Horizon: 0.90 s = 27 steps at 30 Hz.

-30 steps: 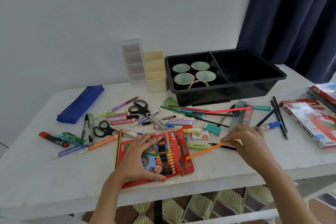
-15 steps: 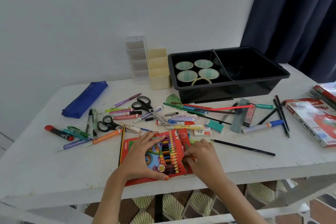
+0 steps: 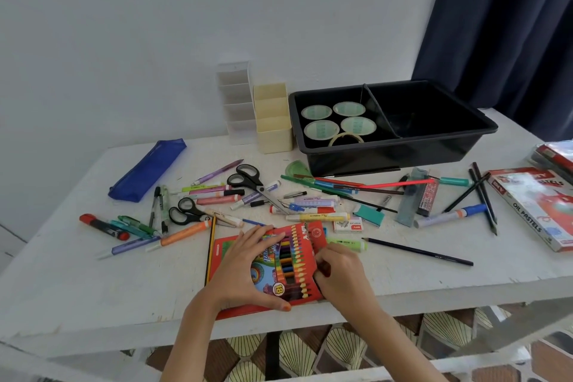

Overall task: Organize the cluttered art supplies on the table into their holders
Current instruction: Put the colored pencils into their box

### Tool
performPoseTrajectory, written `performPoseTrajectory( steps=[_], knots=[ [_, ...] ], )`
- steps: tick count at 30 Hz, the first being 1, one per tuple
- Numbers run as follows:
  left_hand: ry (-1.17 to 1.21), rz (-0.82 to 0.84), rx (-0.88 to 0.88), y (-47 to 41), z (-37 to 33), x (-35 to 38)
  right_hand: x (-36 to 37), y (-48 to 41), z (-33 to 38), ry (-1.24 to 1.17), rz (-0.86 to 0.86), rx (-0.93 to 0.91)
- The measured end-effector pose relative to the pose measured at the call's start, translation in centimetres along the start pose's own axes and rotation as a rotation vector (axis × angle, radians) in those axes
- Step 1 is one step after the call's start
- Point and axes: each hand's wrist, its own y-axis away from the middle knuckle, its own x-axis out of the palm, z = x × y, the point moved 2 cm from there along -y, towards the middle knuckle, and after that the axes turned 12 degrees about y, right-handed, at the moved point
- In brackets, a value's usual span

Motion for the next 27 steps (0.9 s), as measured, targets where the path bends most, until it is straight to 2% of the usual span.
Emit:
performPoseTrajectory(
  steps=[3, 8, 12, 17, 19, 24, 27],
  knots=[
    [-0.001, 0.02, 0.013, 0.1, 0.2, 0.0, -1.2, -0.2, -0.6, -0.054, 0.113, -0.065],
    [0.018, 0.034, 0.051, 0.0, 0.4, 0.2, -2.5, 0.2, -1.1, -0.254, 0.226, 0.025],
    [0.035, -0.049, 0.036, 0.6, 0.7, 0.9, -1.5, 1.1, -0.4, -0.348, 0.171, 0.171],
    [0.028, -0.082, 0.035, 1.0, 0.7, 1.0, -0.8, 0.7, -0.1, -0.324, 0.067, 0.271],
    [0.027, -0.081, 0.038, 1.0, 0.7, 0.9, -0.9, 0.3, -0.3, -0.253, -0.007, 0.26],
    [0.055, -0.097, 0.045, 1.1, 1.4, -0.2, -0.5, -1.1, -1.7, 0.215, -0.184, 0.085],
    [0.064, -0.107, 0.058, 0.9, 1.8, -0.6, -0.6, -2.0, -2.6, 0.279, -0.25, 0.144]
  ],
)
